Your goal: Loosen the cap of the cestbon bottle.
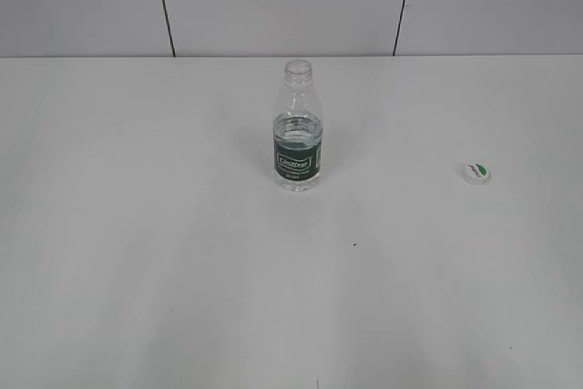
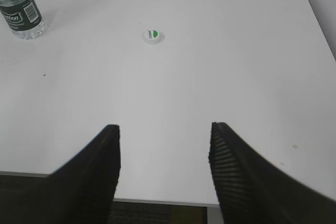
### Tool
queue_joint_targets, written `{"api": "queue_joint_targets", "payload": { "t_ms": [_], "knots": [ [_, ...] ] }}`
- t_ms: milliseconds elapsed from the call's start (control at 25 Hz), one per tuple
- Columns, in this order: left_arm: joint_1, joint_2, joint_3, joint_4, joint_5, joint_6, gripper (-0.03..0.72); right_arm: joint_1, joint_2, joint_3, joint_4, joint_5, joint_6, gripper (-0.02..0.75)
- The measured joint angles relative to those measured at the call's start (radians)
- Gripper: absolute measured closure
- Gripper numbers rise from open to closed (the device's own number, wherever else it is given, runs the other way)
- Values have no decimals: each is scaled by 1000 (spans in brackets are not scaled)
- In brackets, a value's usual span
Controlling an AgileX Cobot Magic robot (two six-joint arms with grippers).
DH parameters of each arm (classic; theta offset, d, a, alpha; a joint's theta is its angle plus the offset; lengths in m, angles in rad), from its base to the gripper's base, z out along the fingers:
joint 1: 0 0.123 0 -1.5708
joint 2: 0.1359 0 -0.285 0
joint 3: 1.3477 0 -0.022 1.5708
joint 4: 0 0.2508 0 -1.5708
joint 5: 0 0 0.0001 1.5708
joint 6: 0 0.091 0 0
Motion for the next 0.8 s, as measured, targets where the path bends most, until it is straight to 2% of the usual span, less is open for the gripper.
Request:
{"api": "queue_joint_targets", "payload": {
  "t_ms": [800],
  "knots": [
    [0, 0, 5, -52, -13, 0, 353, 0, 0, 0, -1, 0, -4, 318]
  ]
}}
